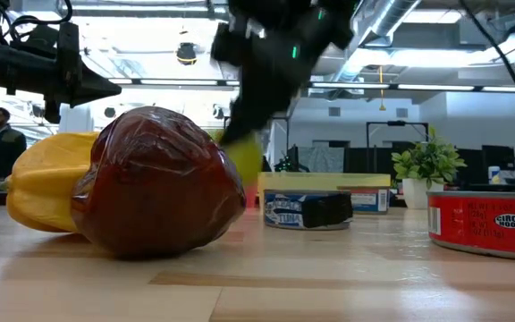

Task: Pick & Place Food Item
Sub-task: Put the green apple into the transparent bin

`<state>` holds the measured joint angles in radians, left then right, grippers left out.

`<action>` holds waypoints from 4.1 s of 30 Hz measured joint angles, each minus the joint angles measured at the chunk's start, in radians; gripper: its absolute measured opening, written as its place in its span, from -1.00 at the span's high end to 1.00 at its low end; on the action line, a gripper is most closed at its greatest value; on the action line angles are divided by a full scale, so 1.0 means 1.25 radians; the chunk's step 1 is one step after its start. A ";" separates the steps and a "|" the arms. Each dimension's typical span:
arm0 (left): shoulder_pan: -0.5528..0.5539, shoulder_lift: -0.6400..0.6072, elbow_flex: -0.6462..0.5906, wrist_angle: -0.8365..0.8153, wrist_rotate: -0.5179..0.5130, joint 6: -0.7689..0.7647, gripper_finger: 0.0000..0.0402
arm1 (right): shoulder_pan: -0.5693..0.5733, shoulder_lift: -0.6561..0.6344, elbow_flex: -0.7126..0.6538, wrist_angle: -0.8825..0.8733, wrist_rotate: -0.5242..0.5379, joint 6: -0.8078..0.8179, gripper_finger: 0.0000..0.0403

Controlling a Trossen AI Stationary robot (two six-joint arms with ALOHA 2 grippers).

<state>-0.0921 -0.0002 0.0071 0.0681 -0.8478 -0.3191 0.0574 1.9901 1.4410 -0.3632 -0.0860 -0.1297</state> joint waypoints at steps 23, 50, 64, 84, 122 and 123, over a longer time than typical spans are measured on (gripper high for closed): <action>0.000 0.000 0.000 0.000 0.000 0.000 1.00 | -0.095 -0.729 0.004 0.184 -0.458 0.278 -0.50; 0.000 0.000 0.000 -0.001 0.000 0.000 1.00 | -0.014 -0.910 0.004 0.112 -0.421 0.292 -0.50; 0.000 0.000 0.000 -0.001 0.000 0.000 1.00 | 0.291 -0.765 -0.017 -0.494 -0.102 0.720 -0.50; 0.000 0.000 0.000 -0.001 0.000 0.000 1.00 | 0.761 -0.454 -0.308 -0.478 0.103 1.568 -0.50; 0.000 0.000 0.000 -0.001 0.000 0.000 1.00 | 0.794 -0.278 -0.306 -0.467 0.047 1.570 -0.70; 0.000 0.000 0.000 -0.001 0.000 0.000 1.00 | 0.794 -0.278 -0.306 -0.467 0.047 1.570 -0.74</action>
<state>-0.0925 -0.0002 0.0071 0.0674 -0.8476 -0.3191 1.0496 1.6424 1.0580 -0.9466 -0.0269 1.8328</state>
